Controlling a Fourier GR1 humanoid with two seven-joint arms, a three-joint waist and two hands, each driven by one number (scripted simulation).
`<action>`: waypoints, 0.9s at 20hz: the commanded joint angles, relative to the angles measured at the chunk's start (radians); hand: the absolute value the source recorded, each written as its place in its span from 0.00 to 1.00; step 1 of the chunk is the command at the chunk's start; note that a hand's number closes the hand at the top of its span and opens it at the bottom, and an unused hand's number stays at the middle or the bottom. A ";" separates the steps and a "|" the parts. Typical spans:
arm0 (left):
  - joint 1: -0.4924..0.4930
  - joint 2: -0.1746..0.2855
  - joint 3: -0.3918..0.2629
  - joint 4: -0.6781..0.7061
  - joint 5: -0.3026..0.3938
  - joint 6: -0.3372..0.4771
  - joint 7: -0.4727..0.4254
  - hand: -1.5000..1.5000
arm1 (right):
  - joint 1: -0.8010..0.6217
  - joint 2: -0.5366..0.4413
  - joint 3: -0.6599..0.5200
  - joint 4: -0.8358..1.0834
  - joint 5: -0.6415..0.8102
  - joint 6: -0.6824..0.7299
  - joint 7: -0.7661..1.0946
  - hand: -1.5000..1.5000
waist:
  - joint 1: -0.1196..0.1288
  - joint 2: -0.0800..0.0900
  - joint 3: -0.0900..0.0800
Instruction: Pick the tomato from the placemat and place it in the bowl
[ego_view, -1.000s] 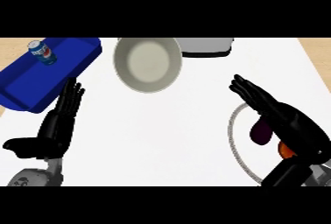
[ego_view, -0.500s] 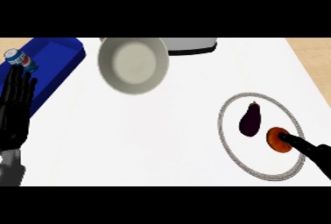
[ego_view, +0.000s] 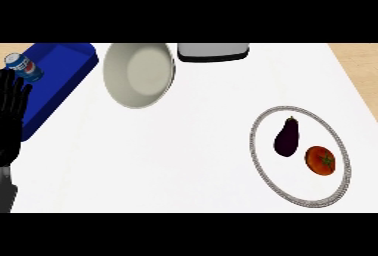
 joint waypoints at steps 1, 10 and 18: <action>-0.019 -0.001 -0.009 -0.024 -0.010 0.015 0.033 0.50 | 0.067 -0.118 -0.115 0.078 0.125 0.036 -0.233 0.00 | 0.019 0.002 -0.002; -0.044 0.025 0.019 0.005 0.012 -0.058 0.018 0.50 | 0.176 -0.180 -0.143 0.205 0.400 -0.160 -0.351 0.00 | 0.050 0.007 -0.002; -0.079 -0.028 -0.010 0.034 -0.025 -0.048 0.014 0.50 | 0.066 -0.113 -0.025 0.281 0.488 -0.233 -0.291 0.00 | 0.075 0.012 -0.003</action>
